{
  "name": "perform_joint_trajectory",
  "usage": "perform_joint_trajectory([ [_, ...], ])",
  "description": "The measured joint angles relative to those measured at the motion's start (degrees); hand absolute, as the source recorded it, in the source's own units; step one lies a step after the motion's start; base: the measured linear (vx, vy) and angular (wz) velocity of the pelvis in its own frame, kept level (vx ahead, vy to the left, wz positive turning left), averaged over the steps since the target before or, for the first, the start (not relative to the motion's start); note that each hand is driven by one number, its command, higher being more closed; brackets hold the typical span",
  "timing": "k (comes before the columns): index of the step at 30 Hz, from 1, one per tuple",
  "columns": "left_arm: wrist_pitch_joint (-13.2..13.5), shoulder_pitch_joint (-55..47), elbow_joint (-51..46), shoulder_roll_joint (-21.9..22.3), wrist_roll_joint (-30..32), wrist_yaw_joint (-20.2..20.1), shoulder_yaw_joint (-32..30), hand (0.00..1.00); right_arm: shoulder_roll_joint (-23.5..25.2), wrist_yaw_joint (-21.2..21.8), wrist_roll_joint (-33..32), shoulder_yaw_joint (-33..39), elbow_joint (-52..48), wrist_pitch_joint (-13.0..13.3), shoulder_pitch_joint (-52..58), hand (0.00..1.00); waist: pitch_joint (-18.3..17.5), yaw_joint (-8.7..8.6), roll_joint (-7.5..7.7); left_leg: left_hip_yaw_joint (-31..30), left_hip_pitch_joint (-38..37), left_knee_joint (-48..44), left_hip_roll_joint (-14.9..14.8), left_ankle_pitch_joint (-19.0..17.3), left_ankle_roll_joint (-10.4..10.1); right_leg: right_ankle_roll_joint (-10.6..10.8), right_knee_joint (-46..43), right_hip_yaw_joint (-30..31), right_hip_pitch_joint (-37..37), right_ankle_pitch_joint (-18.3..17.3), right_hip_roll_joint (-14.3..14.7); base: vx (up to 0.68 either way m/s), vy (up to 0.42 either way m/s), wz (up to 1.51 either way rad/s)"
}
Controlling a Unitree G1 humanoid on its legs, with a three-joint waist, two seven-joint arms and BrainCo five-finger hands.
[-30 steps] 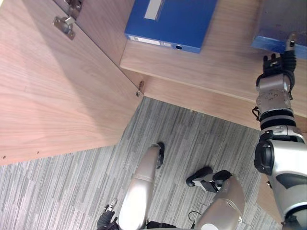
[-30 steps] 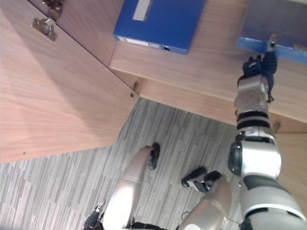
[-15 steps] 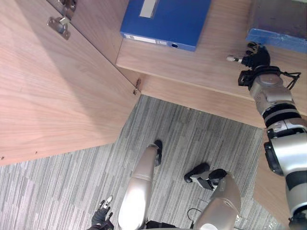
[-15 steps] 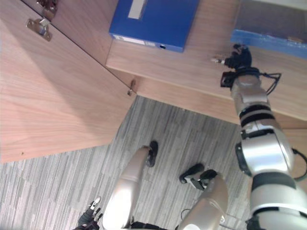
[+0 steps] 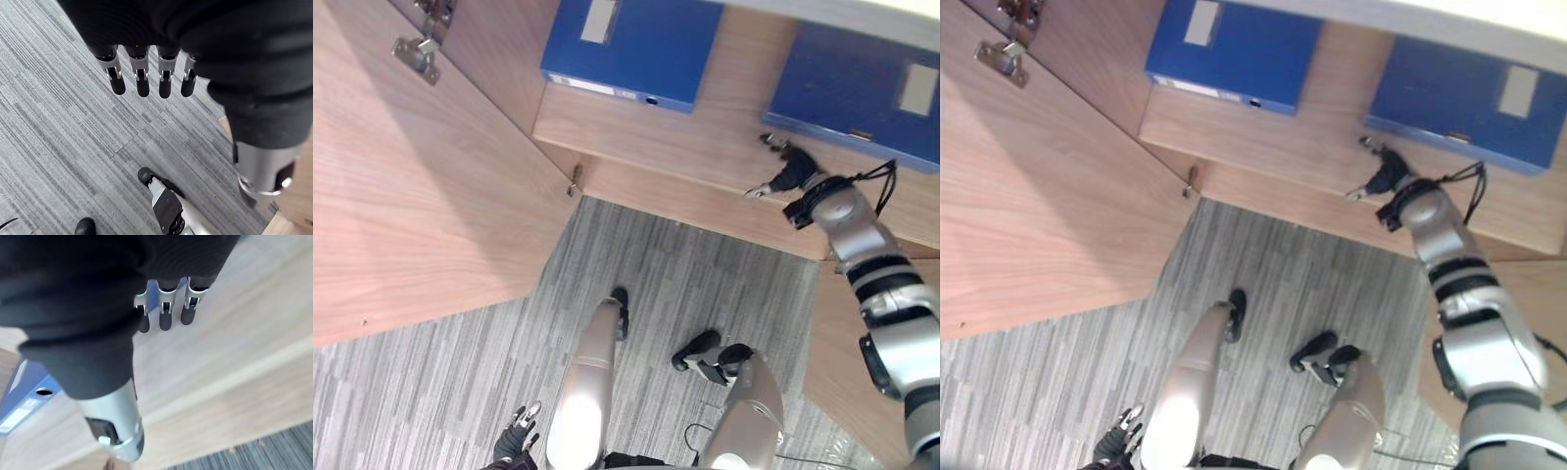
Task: Walk over to the cabinet, pick up the folder, carry it to the office cabinet, place the folder inside the office cabinet, then close the office cabinet door
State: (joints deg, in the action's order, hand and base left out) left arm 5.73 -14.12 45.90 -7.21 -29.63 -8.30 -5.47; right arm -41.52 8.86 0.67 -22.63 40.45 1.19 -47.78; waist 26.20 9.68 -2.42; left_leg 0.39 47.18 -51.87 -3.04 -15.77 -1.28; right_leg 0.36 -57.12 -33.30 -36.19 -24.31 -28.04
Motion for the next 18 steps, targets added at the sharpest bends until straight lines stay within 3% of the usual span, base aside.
perform_joint_trajectory([
  [4,0.0,0.0,3.7,-0.9,0.1,-0.9,3.2,0.00,2.9,2.9,-0.7,-3.5,-1.1,2.3,5.1,0.00,-1.1,-1.44,1.54,0.7,-2.9,2.9,-0.9,0.5,0.1,0.2,4.2,0.4,2.0,2.2,2.2,0.01,0.036,-0.24],
  [6,0.0,0.4,4.4,-2.5,0.1,-1.1,5.2,0.00,3.9,8.1,0.8,-9.0,5.6,0.4,7.9,0.00,-1.3,-0.85,1.90,1.2,-4.1,5.8,-0.9,1.8,0.2,0.4,7.0,0.5,2.6,3.8,3.2,0.01,0.028,-0.10],
  [9,0.1,0.5,6.3,-2.6,0.1,-1.1,5.3,0.00,8.1,11.1,3.0,-11.4,11.9,-2.4,15.1,0.00,-1.3,-0.11,1.83,1.8,-4.2,7.6,-0.7,2.7,0.6,0.4,8.5,0.5,2.2,4.7,3.3,0.01,0.007,-0.01],
  [12,-0.1,0.5,7.5,-2.5,0.1,-1.1,5.5,0.00,9.3,11.7,3.2,-11.2,12.3,-2.6,17.2,0.00,-1.3,-1.46,1.76,2.1,-5.1,7.7,-0.8,2.8,0.7,0.3,9.0,0.6,2.9,5.1,3.4,0.03,0.018,-0.07],
  [14,0.2,0.6,7.4,-2.6,0.1,-1.1,5.5,0.00,9.5,11.0,3.9,-10.8,12.9,-2.6,17.2,0.00,-1.2,-1.43,1.72,2.4,-7.4,9.0,-1.1,3.0,0.7,0.2,10.5,0.7,4.8,5.8,4.2,0.00,-0.001,-0.14],
  [17,0.1,0.7,7.4,-2.5,0.1,-1.0,5.5,0.00,12.1,9.3,5.2,-9.5,13.4,-2.8,17.2,0.00,-1.2,-1.45,1.72,3.6,-12.1,14.3,-2.0,4.9,0.5,0.2,16.4,1.1,8.3,8.6,6.7,-0.03,-0.035,-0.28],
  [18,0.1,0.7,7.5,-2.5,0.1,-0.8,5.0,0.00,15.5,8.4,5.3,-7.1,13.8,-3.0,17.8,0.00,-1.2,-1.40,1.75,4.5,-14.8,17.7,-2.9,6.1,0.3,-0.1,20.8,1.4,10.4,10.7,9.1,-0.02,-0.043,-0.47],
])
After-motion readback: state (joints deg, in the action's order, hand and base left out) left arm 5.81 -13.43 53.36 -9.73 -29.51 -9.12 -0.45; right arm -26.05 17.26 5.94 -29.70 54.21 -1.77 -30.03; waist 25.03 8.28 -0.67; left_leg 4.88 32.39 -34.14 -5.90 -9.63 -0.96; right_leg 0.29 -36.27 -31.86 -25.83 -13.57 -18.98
